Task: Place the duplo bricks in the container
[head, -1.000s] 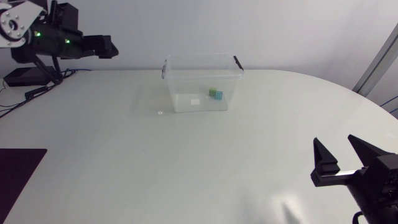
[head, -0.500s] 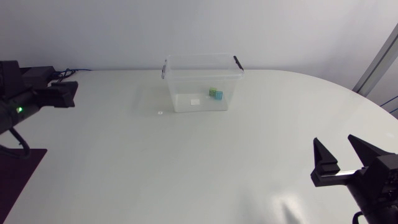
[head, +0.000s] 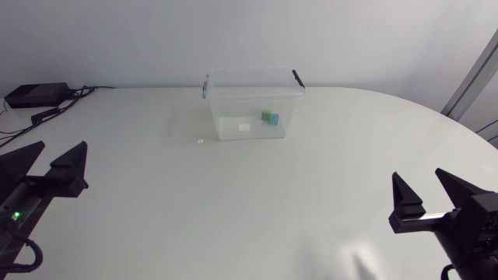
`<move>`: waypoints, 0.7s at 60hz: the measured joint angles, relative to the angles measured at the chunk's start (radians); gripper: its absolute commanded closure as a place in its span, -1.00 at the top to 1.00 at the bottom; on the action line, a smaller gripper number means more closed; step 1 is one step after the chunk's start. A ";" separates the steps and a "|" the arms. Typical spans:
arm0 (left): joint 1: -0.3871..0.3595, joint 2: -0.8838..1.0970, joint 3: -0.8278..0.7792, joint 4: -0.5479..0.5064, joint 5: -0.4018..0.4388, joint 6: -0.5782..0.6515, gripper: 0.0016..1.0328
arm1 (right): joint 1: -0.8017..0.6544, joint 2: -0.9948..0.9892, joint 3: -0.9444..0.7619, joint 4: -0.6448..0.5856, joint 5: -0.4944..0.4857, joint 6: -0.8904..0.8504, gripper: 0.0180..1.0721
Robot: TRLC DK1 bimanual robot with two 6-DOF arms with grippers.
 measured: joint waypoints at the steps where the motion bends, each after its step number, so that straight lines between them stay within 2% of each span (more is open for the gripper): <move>1: -0.003 -0.008 -0.005 -0.002 -0.002 -0.001 0.94 | 0.000 0.000 0.000 0.000 0.000 0.001 0.91; 42: -0.135 -0.345 -0.198 -0.111 -0.112 -0.019 0.94 | 0.000 0.000 0.000 0.000 0.004 0.076 0.91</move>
